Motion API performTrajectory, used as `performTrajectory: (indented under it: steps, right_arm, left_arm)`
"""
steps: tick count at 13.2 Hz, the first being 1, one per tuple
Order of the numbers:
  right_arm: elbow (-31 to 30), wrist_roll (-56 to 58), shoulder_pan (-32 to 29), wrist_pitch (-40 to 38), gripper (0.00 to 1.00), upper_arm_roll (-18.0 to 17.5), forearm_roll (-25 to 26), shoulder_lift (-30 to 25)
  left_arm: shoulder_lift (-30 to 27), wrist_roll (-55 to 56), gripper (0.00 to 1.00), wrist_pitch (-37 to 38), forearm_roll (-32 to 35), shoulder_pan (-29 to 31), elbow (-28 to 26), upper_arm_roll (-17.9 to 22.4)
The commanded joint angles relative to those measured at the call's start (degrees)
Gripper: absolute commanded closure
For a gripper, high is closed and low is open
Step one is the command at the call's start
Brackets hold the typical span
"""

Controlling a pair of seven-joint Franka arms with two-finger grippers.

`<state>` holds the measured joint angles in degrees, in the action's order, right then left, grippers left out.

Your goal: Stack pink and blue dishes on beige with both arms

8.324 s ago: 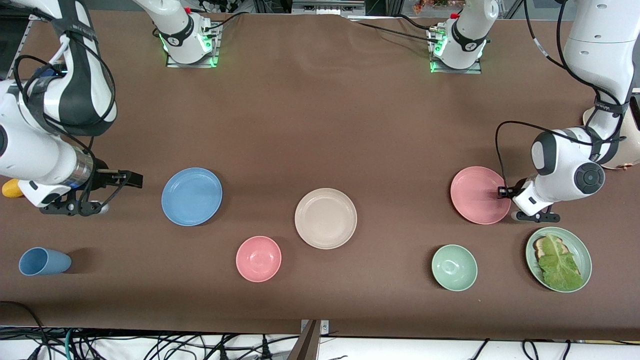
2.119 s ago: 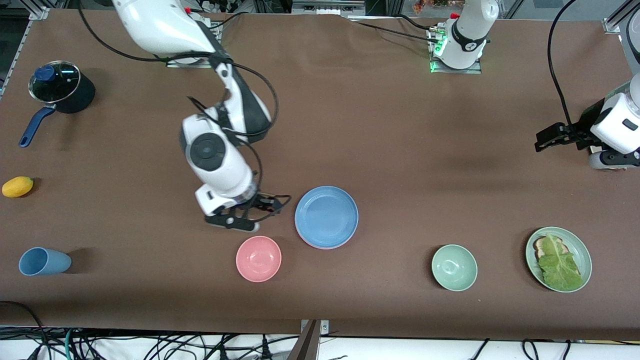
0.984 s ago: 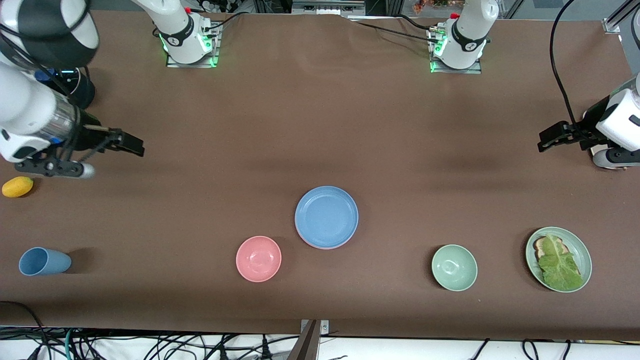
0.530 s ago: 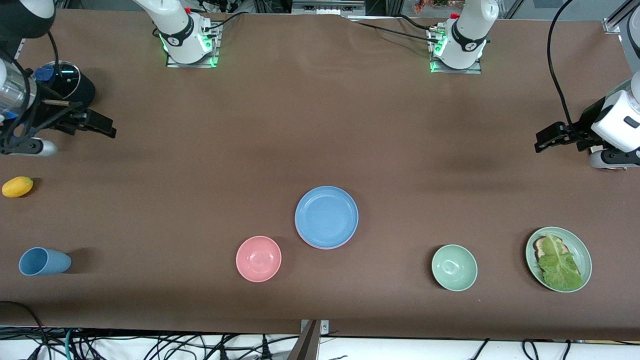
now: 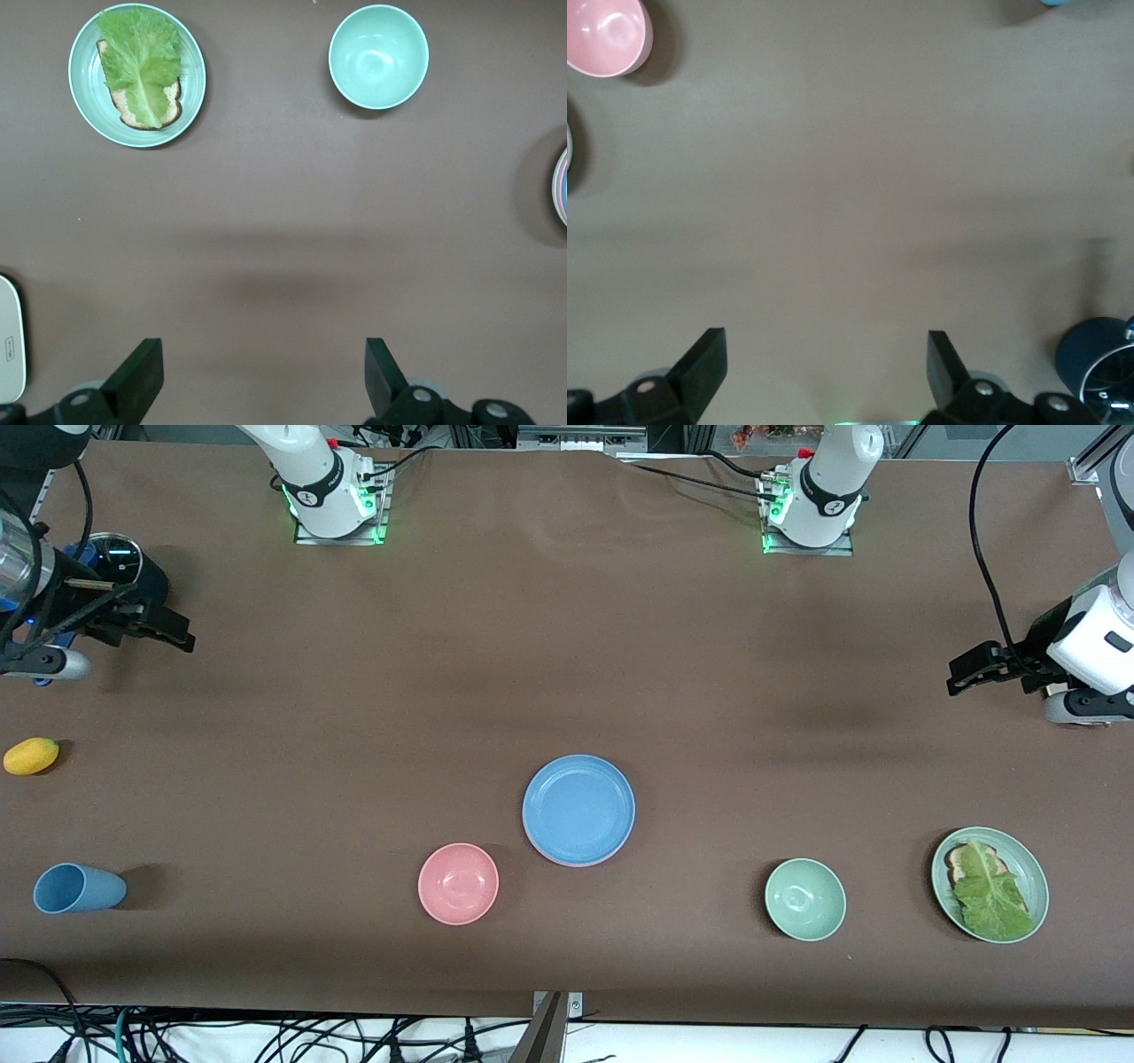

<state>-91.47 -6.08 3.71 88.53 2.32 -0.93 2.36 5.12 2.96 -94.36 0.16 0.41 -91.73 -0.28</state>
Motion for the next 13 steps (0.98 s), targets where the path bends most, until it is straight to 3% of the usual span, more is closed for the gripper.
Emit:
performTrajectory:
  steps: [1,13]
  right_arm:
    - [-1.78,2.30,-0.81,1.21,0.00,0.93,1.02,-1.57]
    - [1.82,1.86,0.07,0.42,0.00,0.40,0.32,0.63]
  left_arm:
    - [0.33,-1.29,0.00,0.05,-0.86,-0.24,0.85,0.19]
    - [0.42,-1.29,0.00,0.05,-0.95,-0.32,0.85,0.11]
